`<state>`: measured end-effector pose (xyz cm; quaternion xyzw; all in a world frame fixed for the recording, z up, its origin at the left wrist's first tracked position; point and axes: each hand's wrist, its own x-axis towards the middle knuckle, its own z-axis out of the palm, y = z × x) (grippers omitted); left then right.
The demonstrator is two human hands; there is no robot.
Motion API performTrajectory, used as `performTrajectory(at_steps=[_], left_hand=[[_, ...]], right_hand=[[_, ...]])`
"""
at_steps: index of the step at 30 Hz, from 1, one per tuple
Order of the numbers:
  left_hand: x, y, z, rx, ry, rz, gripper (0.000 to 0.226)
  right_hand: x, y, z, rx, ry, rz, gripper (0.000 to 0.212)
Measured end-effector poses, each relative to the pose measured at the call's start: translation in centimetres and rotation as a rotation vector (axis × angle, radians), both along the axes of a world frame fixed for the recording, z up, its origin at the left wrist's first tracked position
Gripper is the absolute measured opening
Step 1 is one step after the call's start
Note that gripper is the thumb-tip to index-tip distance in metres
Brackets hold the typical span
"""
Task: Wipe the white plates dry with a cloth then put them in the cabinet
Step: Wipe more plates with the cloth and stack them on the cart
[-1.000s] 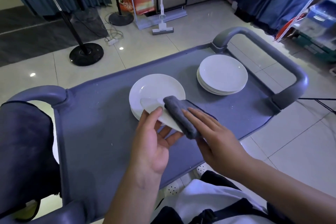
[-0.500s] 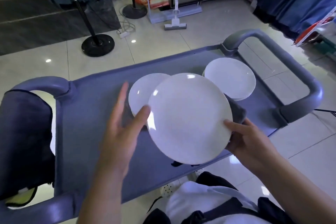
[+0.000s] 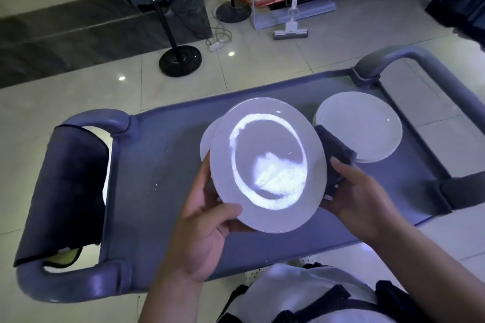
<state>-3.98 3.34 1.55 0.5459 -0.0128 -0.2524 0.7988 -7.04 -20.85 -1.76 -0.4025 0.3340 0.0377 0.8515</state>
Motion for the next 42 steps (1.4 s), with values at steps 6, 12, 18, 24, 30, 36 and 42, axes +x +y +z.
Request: performTrajectory(at_steps=[6, 12, 18, 24, 30, 36, 42], left_hand=[[-0.3, -1.4, 0.2, 0.097, -0.031, 0.076, 0.085], [-0.3, -4.0, 1.0, 0.133, -0.057, 0.125, 0.079], [0.8, -4.0, 0.7, 0.191, -0.090, 0.199, 0.082], [1.8, -4.0, -0.6, 0.064, 0.021, 0.255, 0.073], [0.8, -5.0, -0.8, 0.087, 0.031, 0.232, 0.080], [-1.3, -7.6, 0.2, 0.126, -0.006, 0.028, 0.084], [-1.0, -7.9, -0.9, 0.005, 0.042, 0.086, 0.083]], right_hand=[[1.5, -1.6, 2.4, -0.717, -0.345, 0.014, 0.033], [4.5, -0.3, 2.0, -1.399, -0.411, 0.549, 0.054], [0.8, 0.7, 1.7, -0.678, -0.576, 0.809, 0.025], [1.1, -4.1, 2.3, -0.103, -0.278, 0.674, 0.032], [1.6, -8.5, 5.7, -0.362, -0.242, 0.232, 0.022], [3.7, -5.5, 6.8, -0.961, -0.404, 0.359, 0.009], [3.6, 0.0, 5.4, -1.088, -0.683, 0.756, 0.023]])
